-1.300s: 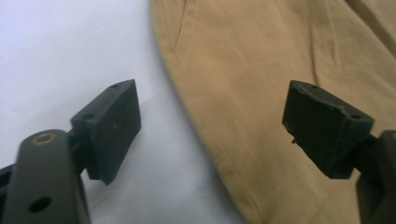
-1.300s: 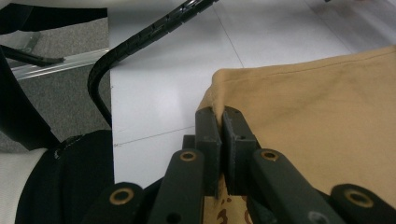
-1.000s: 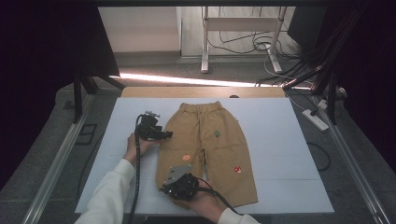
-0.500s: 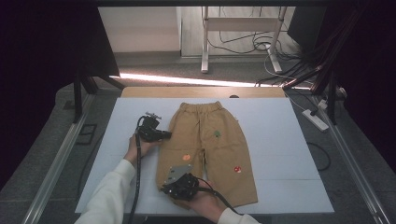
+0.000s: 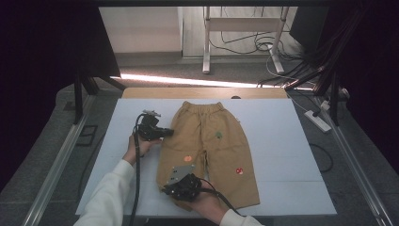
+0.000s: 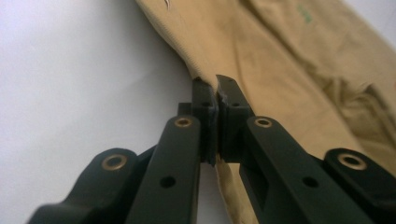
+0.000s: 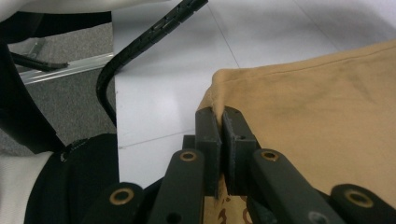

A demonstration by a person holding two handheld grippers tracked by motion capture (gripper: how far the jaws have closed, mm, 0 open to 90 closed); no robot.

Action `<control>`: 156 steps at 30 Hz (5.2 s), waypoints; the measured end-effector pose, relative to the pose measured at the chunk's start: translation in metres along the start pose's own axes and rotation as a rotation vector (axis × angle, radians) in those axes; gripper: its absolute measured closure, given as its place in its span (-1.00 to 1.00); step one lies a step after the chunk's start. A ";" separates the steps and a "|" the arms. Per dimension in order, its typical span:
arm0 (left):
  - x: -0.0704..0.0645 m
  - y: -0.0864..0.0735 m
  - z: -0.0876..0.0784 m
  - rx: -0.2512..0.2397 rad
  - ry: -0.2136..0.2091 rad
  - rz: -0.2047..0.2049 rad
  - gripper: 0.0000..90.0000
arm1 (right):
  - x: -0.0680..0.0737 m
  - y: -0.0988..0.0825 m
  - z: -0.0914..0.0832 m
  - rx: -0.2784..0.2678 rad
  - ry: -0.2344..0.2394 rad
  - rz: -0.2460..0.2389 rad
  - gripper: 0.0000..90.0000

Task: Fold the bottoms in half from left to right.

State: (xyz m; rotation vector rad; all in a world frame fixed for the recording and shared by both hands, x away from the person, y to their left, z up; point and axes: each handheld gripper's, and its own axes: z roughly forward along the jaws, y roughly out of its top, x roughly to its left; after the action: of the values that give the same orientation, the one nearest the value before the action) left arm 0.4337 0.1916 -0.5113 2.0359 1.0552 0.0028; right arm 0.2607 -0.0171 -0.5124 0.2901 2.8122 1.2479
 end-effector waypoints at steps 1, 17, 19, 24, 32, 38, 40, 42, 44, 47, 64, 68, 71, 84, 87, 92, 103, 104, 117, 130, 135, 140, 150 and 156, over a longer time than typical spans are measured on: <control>-0.001 0.001 -0.002 -0.005 -0.001 0.000 0.92 | 0.000 0.001 -0.001 -0.006 0.003 0.002 0.91; -0.003 0.008 -0.027 -0.064 0.006 0.012 0.93 | 0.001 0.015 -0.008 -0.039 0.022 -0.001 0.92; -0.005 0.010 -0.032 -0.075 0.000 0.017 0.93 | 0.004 0.021 -0.011 -0.057 0.025 -0.014 0.92; -0.004 0.008 -0.031 -0.067 -0.005 0.001 0.93 | 0.005 0.024 -0.016 -0.069 0.024 -0.018 0.92; 0.005 0.003 -0.036 -0.076 -0.005 -0.034 0.93 | 0.003 0.021 -0.009 -0.055 0.037 -0.006 0.92; 0.008 -0.003 -0.058 -0.116 0.007 -0.068 0.93 | 0.007 0.032 -0.004 -0.073 0.052 -0.037 0.92; 0.008 -0.005 -0.068 -0.134 0.017 -0.071 0.93 | 0.011 0.037 -0.004 -0.090 0.059 -0.053 0.92; 0.009 -0.005 -0.074 -0.144 0.017 -0.075 0.93 | 0.013 0.040 -0.004 -0.100 0.060 -0.058 0.92; 0.008 -0.005 -0.075 -0.145 0.019 -0.075 0.93 | 0.014 0.040 -0.006 -0.100 0.056 -0.060 0.92; 0.005 -0.004 -0.071 -0.139 0.024 -0.069 0.92 | 0.012 0.036 -0.010 -0.099 0.050 -0.051 0.92; 0.002 -0.001 -0.060 -0.136 0.015 -0.067 0.92 | 0.005 0.021 -0.018 -0.072 0.026 -0.024 0.92; -0.001 0.001 -0.059 -0.144 0.012 -0.059 0.92 | 0.004 0.017 -0.024 -0.071 0.017 -0.016 0.92; -0.003 0.002 -0.057 -0.147 0.003 -0.059 0.92 | 0.003 0.013 -0.029 -0.074 0.009 -0.008 0.92; -0.017 0.011 -0.045 -0.156 -0.004 -0.025 0.92 | 0.001 0.000 -0.047 -0.074 -0.021 0.008 0.92; -0.019 0.012 -0.044 -0.156 -0.005 -0.020 0.92 | 0.001 -0.003 -0.051 -0.075 -0.027 0.014 0.92; -0.022 0.013 -0.041 -0.155 -0.004 -0.018 0.92 | -0.001 -0.008 -0.055 -0.074 -0.036 0.023 0.92; -0.025 0.015 -0.032 -0.140 -0.005 -0.010 0.92 | -0.006 -0.020 -0.061 -0.057 -0.052 0.044 0.92; -0.026 0.016 -0.031 -0.140 -0.007 -0.010 0.92 | -0.006 -0.020 -0.062 -0.057 -0.054 0.046 0.92; -0.031 0.021 -0.024 -0.137 -0.026 0.001 0.92 | -0.007 -0.027 -0.072 -0.068 -0.062 0.064 0.92; -0.037 0.026 -0.018 -0.140 -0.043 0.025 0.92 | -0.010 -0.037 -0.086 -0.080 -0.094 0.091 0.92; -0.039 0.028 -0.017 -0.146 -0.049 0.025 0.92 | -0.011 -0.039 -0.091 -0.086 -0.103 0.100 0.92; -0.042 0.029 -0.015 -0.146 -0.054 0.031 0.92 | -0.011 -0.042 -0.094 -0.084 -0.104 0.101 0.92; -0.045 0.032 -0.011 -0.157 -0.059 0.034 0.91 | -0.014 -0.047 -0.104 -0.090 -0.124 0.115 0.92; -0.048 0.034 -0.007 -0.163 -0.062 0.037 0.91 | -0.017 -0.052 -0.111 -0.098 -0.138 0.129 0.92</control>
State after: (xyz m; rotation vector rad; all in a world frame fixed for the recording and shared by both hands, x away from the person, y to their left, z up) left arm 0.4237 0.1534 -0.4673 1.8965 0.9478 0.0433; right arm 0.2560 -0.1351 -0.4766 0.5370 2.6444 1.3299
